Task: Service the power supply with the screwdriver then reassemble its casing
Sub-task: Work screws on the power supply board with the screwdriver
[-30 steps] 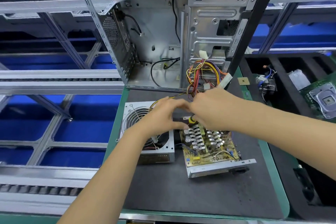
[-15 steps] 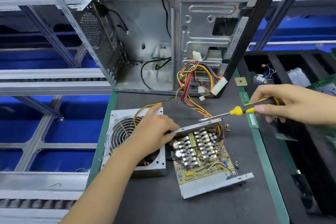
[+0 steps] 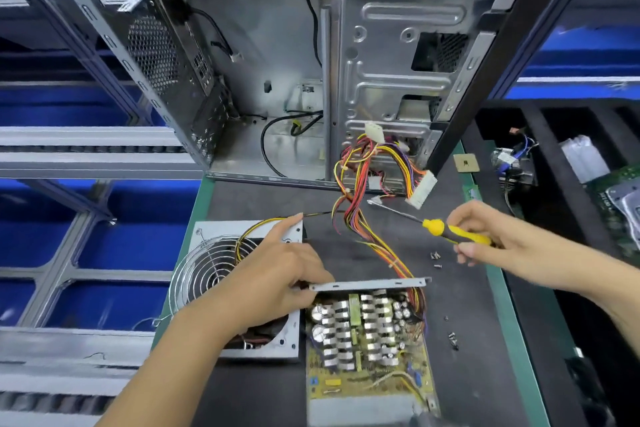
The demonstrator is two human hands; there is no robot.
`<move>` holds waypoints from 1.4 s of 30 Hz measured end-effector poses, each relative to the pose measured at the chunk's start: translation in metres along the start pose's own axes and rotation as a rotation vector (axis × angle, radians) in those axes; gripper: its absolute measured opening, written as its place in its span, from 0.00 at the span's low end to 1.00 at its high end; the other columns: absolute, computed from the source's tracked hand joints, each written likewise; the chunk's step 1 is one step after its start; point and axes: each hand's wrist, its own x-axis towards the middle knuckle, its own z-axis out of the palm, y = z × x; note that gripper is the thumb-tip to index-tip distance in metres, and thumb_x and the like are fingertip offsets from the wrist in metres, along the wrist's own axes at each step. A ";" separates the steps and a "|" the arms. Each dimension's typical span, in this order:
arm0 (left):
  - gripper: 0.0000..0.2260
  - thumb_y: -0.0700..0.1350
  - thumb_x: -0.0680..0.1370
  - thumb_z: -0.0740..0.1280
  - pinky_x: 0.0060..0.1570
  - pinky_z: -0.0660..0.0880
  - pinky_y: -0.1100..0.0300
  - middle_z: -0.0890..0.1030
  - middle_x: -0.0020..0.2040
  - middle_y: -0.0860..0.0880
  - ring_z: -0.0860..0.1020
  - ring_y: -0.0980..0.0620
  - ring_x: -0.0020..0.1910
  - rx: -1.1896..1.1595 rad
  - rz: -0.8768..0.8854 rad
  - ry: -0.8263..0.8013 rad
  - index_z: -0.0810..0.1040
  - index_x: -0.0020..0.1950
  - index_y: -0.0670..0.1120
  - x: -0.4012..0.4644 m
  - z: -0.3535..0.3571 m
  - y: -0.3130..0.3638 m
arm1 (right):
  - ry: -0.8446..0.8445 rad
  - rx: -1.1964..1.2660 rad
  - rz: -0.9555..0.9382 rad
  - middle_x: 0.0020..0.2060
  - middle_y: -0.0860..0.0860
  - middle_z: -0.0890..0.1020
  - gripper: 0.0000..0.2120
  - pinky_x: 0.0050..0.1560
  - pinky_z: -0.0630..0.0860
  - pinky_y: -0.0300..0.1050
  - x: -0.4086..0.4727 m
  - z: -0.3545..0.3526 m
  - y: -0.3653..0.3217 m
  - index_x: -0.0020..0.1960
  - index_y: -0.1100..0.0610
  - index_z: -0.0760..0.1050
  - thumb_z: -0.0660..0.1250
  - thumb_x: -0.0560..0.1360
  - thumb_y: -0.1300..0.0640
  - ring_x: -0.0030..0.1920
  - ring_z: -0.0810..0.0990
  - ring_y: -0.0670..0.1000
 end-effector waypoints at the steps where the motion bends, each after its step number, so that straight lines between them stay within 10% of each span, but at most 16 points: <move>1: 0.12 0.38 0.73 0.68 0.75 0.35 0.57 0.84 0.44 0.58 0.78 0.61 0.51 -0.020 0.010 -0.003 0.85 0.51 0.52 -0.001 0.000 -0.001 | 0.008 -0.063 0.012 0.43 0.46 0.78 0.09 0.50 0.74 0.40 0.001 0.003 0.006 0.54 0.51 0.67 0.63 0.78 0.61 0.44 0.77 0.48; 11: 0.14 0.39 0.72 0.70 0.74 0.38 0.62 0.82 0.38 0.58 0.71 0.64 0.60 -0.035 0.011 -0.028 0.85 0.52 0.55 -0.007 -0.004 -0.003 | 0.389 -0.399 0.105 0.24 0.51 0.69 0.07 0.30 0.61 0.44 0.015 0.028 0.034 0.37 0.45 0.80 0.69 0.72 0.46 0.27 0.62 0.46; 20: 0.14 0.41 0.70 0.71 0.75 0.40 0.58 0.82 0.38 0.63 0.68 0.67 0.62 -0.005 0.035 -0.030 0.85 0.49 0.58 -0.009 -0.006 -0.010 | 0.425 -0.496 0.181 0.24 0.48 0.70 0.14 0.32 0.68 0.46 -0.002 0.030 0.043 0.32 0.48 0.71 0.67 0.74 0.48 0.30 0.66 0.49; 32: 0.11 0.36 0.68 0.77 0.70 0.62 0.46 0.83 0.36 0.59 0.79 0.56 0.53 0.105 -0.005 0.100 0.87 0.45 0.51 -0.002 -0.004 -0.009 | 0.363 -0.491 0.148 0.33 0.45 0.73 0.11 0.37 0.70 0.45 -0.024 0.050 0.056 0.36 0.43 0.68 0.64 0.76 0.45 0.36 0.72 0.46; 37: 0.10 0.35 0.67 0.75 0.62 0.69 0.46 0.84 0.40 0.54 0.77 0.54 0.56 0.129 -0.085 0.153 0.86 0.43 0.49 0.005 -0.008 -0.007 | 0.466 -0.480 0.063 0.45 0.47 0.77 0.09 0.45 0.75 0.53 -0.003 0.044 0.050 0.55 0.49 0.78 0.65 0.76 0.49 0.45 0.77 0.51; 42: 0.12 0.57 0.72 0.68 0.72 0.57 0.46 0.81 0.47 0.57 0.76 0.53 0.58 0.340 -0.081 0.026 0.80 0.52 0.54 0.030 0.001 0.018 | 0.276 -0.480 0.037 0.48 0.48 0.71 0.10 0.52 0.72 0.51 0.024 0.049 0.041 0.55 0.54 0.75 0.67 0.76 0.52 0.49 0.76 0.54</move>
